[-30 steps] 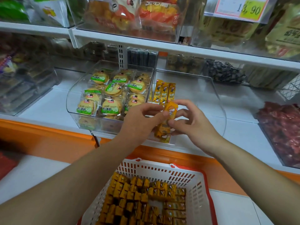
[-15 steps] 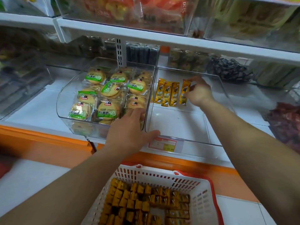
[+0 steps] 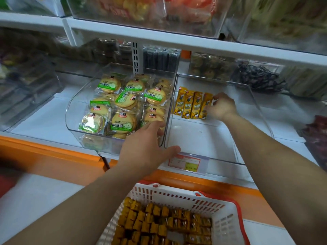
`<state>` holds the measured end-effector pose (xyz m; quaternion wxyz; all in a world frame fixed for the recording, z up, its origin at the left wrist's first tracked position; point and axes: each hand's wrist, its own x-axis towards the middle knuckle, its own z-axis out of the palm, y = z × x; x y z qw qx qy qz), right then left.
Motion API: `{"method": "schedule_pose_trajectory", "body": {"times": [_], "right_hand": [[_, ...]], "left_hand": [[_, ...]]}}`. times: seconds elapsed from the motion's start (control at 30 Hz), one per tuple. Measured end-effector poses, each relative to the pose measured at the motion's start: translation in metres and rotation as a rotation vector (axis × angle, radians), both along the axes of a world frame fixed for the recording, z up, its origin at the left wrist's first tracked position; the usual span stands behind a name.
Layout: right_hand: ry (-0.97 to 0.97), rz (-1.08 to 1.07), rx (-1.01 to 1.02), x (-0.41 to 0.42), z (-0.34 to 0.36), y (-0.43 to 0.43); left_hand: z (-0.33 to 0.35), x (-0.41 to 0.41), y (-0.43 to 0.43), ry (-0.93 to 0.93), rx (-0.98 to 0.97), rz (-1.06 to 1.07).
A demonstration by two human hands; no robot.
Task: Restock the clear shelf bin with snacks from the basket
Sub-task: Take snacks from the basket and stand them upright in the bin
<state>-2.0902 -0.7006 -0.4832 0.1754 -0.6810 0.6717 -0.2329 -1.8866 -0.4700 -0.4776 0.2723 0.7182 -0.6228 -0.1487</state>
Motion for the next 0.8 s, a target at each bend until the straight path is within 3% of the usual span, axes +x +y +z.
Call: {"method": "schedule_pose_trajectory", "body": {"times": [0.13, 0.3, 0.43, 0.53, 0.63, 0.8], "right_hand": [[0.095, 0.043, -0.082, -0.01, 0.027, 0.026], [0.0, 0.22, -0.144, -0.025, 0.062, 0.101], [-0.089, 0.435, -0.112, -0.035, 0.069, 0.185], [-0.108, 0.55, -0.001, -0.038, 0.045, 0.233], [-0.022, 0.643, 0.2, -0.036, -0.015, 0.257], [0.093, 0.561, 0.49, -0.039, -0.155, 0.262]], "left_hand": [[0.016, 0.001, 0.008, 0.088, -0.061, 0.017], [0.034, 0.001, 0.041, 0.1, -0.177, -0.096], [0.012, -0.006, 0.069, 0.073, 0.036, -0.243], [-0.019, -0.01, 0.082, -0.093, 0.308, -0.321], [-0.062, -0.014, 0.09, -0.27, 0.517, -0.317], [-0.15, -0.023, 0.1, -0.246, 0.693, -0.246]]}}
